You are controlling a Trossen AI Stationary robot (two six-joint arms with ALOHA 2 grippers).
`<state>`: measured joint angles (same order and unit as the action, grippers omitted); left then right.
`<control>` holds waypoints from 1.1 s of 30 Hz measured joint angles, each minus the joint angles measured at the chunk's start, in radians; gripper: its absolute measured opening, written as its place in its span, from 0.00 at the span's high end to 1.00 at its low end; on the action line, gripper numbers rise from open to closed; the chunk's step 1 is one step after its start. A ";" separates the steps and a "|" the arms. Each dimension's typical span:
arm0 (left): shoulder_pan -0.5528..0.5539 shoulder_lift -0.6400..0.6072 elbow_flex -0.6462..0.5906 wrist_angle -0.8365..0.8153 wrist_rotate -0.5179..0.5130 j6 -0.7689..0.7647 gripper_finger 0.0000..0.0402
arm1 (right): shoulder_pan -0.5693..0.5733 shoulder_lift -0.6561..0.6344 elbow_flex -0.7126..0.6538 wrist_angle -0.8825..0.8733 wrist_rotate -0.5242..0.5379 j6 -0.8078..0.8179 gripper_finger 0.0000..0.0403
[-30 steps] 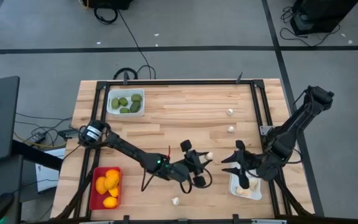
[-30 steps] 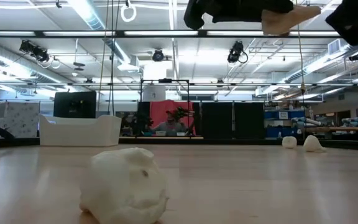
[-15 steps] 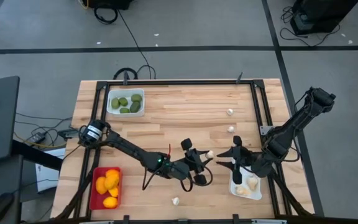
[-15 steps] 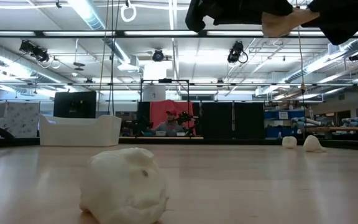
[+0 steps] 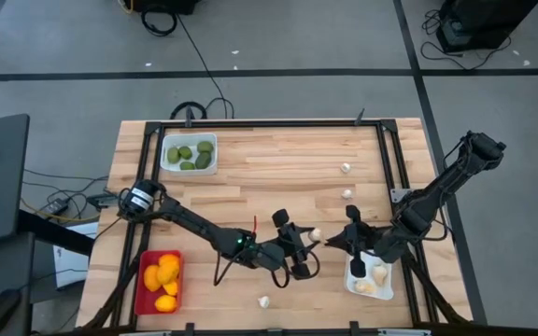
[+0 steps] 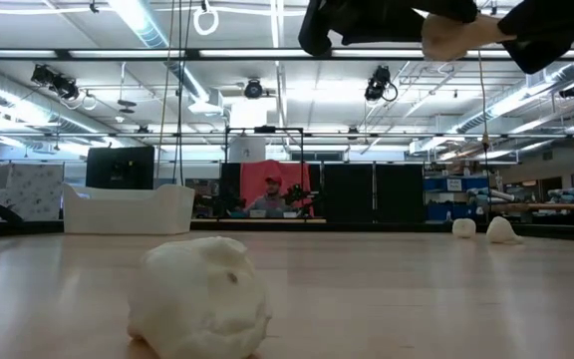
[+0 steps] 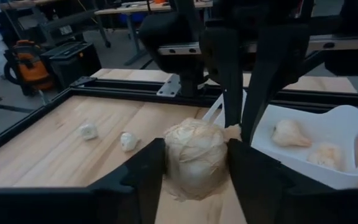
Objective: Sort produce into baskets
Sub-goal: Put the big white garlic into the bottom white bin
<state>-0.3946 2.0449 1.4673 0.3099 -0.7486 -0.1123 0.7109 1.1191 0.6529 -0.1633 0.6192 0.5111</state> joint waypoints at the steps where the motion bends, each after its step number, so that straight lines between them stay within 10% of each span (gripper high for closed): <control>1: 0.000 0.000 0.000 0.001 0.002 0.000 0.53 | 0.000 0.000 0.000 -0.002 -0.005 0.002 0.97; 10: -0.030 0.000 0.000 0.004 0.008 0.037 0.35 | -0.002 -0.060 0.000 -0.148 -0.181 0.095 0.98; 21: -0.123 0.000 0.000 -0.212 0.077 -0.038 0.33 | 0.063 -0.195 0.000 -0.465 -0.804 0.336 0.97; 33: -0.206 0.000 0.000 -0.348 0.183 -0.145 0.33 | 0.161 -0.172 0.000 -0.604 -0.749 0.534 0.83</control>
<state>-0.6002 2.0453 1.4677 -0.0384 -0.5659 -0.2576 0.8716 0.9475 0.6529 -0.7671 -0.1296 1.0447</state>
